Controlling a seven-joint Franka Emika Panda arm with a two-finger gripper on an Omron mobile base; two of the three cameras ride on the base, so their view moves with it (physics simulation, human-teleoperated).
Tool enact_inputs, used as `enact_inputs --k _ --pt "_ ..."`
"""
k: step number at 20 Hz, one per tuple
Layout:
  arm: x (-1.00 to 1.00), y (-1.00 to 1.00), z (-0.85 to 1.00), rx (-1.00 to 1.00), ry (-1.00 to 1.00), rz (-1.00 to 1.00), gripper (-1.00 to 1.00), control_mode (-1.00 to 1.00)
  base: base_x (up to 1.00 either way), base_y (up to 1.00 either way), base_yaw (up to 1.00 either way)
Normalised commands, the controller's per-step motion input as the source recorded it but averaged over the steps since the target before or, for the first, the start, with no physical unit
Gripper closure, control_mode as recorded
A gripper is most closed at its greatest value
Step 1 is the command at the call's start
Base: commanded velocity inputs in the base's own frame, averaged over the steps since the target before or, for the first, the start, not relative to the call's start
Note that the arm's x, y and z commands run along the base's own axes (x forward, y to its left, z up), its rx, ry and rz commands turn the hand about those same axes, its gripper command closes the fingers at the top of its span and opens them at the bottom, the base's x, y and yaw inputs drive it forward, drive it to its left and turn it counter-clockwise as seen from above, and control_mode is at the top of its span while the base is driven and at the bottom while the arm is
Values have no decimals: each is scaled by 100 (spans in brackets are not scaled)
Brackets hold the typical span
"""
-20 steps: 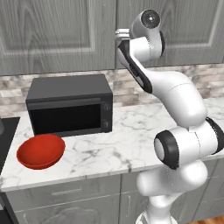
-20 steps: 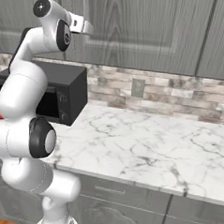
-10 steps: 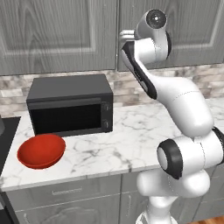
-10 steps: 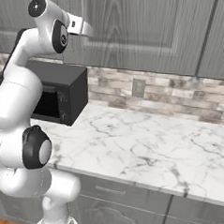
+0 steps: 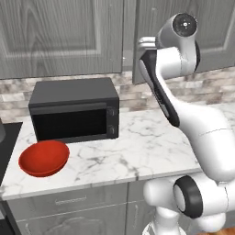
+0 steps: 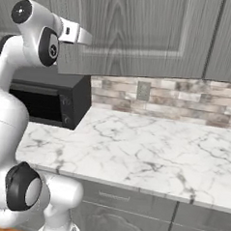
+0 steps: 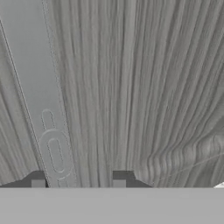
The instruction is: Open the cabinet and move the ladle to the pot. Then close the cabinet.
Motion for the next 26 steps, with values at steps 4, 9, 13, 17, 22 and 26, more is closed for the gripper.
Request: enact_inputs --k 4,9,13,17,22,26 --pt "-100 -79 1 0 0 -1 100 -100 0 0 0" --pt "-94 -77 0 0 0 -1 100 -100 0 0 0" --pt "-87 -75 0 0 0 -1 100 -100 0 0 0" --pt "-80 -70 0 0 0 -1 100 -100 0 0 0" --pt "-69 -61 0 0 0 -1 100 -100 0 0 0" --pt "-50 -42 0 0 0 -1 -100 -100 0 0 0"
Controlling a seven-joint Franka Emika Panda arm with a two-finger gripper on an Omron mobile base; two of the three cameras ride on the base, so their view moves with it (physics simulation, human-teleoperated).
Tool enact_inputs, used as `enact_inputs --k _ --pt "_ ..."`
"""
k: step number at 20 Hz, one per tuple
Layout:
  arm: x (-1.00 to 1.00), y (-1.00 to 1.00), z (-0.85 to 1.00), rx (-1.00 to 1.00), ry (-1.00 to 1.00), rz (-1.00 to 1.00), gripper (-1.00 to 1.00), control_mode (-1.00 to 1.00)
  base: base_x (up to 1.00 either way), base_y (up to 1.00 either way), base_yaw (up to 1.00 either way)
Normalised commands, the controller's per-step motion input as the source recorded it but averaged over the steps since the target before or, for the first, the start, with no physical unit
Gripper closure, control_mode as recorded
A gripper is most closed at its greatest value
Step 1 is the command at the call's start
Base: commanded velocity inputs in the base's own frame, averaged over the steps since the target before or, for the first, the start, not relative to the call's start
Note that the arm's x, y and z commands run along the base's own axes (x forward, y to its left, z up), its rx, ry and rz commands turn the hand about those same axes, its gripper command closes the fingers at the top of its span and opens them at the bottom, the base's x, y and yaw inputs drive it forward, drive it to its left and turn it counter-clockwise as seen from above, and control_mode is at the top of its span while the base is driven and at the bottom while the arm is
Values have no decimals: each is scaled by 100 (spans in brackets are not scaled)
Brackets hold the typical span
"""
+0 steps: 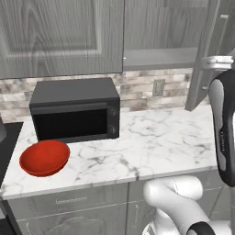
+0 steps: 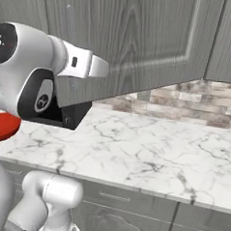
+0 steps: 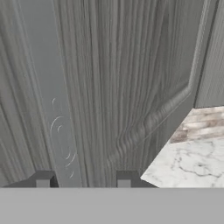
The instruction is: Open the cabinet and move the ladle to the pot. Then close the cabinet.
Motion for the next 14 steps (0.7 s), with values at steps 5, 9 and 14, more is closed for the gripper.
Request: enact_inputs --k 5,9,14 --pt "-33 7 0 0 1 0 -100 -100 0 0 0" --pt "-64 72 0 0 0 0 -100 -100 0 0 0" --pt "-59 100 0 0 2 -1 -100 -100 0 0 0"
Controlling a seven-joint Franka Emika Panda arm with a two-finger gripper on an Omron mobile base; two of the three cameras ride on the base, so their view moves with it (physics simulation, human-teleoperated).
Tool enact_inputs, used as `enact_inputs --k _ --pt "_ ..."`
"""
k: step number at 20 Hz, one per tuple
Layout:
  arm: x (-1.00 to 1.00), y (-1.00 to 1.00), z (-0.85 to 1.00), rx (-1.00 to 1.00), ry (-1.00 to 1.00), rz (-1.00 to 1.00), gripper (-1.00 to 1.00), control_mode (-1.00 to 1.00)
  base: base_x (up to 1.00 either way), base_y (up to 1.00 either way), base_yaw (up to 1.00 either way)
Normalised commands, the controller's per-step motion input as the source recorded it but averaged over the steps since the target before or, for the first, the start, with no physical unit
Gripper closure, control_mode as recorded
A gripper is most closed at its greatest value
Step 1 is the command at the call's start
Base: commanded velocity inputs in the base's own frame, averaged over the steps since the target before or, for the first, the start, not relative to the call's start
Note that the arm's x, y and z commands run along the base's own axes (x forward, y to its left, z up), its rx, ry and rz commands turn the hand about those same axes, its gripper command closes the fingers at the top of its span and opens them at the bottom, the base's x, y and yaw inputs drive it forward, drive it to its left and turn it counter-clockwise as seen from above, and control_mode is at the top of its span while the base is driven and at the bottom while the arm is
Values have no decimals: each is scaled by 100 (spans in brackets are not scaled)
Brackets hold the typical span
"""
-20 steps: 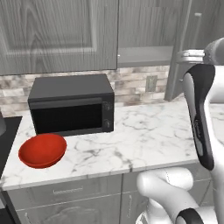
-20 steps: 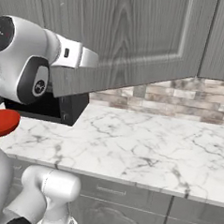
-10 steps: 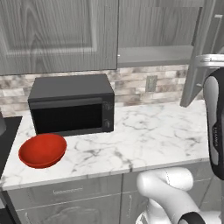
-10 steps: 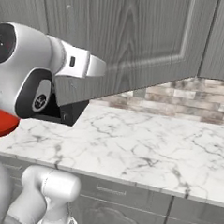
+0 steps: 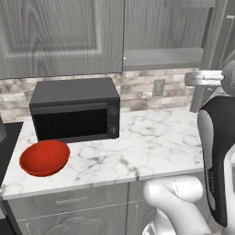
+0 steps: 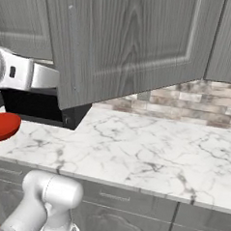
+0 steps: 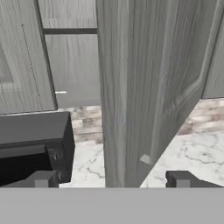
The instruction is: Open the cabinet and move the ladle to the pot. Then close the cabinet.
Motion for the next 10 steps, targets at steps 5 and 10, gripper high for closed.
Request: enact_inputs --k 5,10 --pt "11 93 0 0 8 -4 -100 -100 0 0 0" --pt "76 57 0 0 6 -9 -100 -100 0 0 0"
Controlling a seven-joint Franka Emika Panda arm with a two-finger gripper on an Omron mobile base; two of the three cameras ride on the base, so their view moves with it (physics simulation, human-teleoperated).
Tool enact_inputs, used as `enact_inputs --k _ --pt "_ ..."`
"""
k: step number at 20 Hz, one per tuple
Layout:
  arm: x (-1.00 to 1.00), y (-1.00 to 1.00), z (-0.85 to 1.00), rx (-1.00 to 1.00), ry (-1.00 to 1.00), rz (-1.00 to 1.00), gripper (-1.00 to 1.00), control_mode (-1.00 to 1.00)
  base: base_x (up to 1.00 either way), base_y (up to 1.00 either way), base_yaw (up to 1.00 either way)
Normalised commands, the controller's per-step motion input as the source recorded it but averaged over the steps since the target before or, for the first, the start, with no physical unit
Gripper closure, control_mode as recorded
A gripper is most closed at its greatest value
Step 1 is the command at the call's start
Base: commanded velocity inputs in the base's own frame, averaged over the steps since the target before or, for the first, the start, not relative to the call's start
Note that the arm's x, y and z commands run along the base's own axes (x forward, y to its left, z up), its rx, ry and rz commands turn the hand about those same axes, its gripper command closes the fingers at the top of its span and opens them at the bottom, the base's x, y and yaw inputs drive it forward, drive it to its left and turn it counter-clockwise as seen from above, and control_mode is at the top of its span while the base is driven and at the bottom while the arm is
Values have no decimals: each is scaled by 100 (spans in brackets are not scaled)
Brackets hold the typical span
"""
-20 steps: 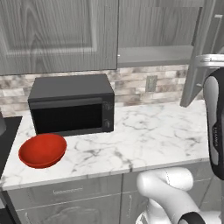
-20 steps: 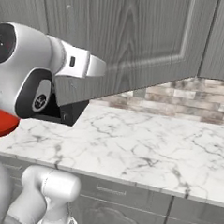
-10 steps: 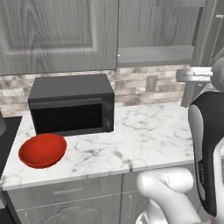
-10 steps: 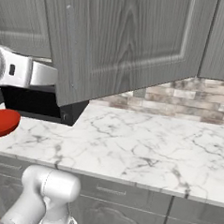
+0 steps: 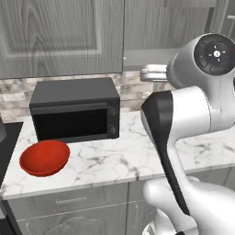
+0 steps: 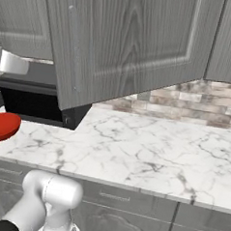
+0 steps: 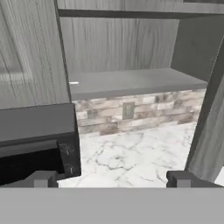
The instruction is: Open the cabinet and move the ladle to the pot. Then close the cabinet.
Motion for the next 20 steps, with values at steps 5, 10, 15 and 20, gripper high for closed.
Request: enact_inputs --k 5,10,15,20 --pt "73 28 -6 -1 0 -13 -100 -100 0 0 0" --pt "74 4 -20 -4 0 -15 -100 -100 0 0 0" --pt "71 0 -20 -4 0 -12 -100 -100 0 0 0" --pt "72 0 -8 -2 1 -12 -100 -100 0 0 0"
